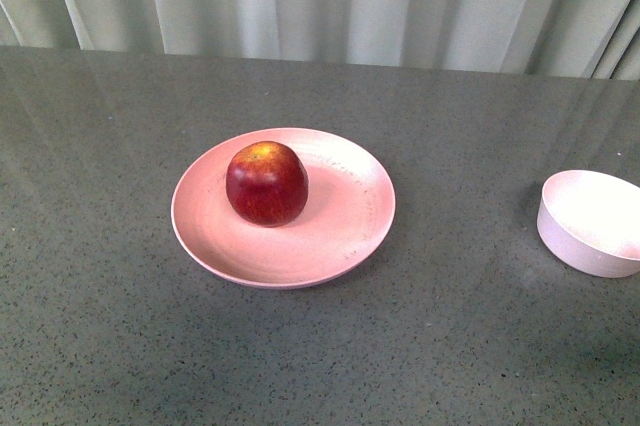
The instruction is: Move apple from plate to bowl
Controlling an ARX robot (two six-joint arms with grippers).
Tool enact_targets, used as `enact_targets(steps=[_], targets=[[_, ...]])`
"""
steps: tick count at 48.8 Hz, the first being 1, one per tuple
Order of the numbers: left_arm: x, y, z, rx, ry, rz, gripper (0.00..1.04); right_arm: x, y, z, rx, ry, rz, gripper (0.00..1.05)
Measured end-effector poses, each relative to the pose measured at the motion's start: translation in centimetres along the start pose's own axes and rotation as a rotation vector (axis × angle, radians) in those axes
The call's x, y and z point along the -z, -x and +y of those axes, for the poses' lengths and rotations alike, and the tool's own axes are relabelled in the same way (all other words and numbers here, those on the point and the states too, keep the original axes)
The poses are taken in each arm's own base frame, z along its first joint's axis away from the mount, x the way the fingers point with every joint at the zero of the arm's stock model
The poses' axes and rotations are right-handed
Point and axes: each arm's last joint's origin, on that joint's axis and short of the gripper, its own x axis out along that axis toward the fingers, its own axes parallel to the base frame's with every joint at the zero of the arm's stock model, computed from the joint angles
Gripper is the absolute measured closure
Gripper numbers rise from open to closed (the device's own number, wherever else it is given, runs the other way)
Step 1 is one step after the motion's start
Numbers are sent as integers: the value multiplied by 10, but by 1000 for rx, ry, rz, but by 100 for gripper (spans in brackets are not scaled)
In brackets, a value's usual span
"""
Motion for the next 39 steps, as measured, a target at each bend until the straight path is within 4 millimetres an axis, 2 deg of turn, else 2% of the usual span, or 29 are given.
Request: enact_targets(steps=[39], targets=[[0, 0, 0, 0, 0, 0, 9, 0, 0, 0, 0, 0, 0, 9]])
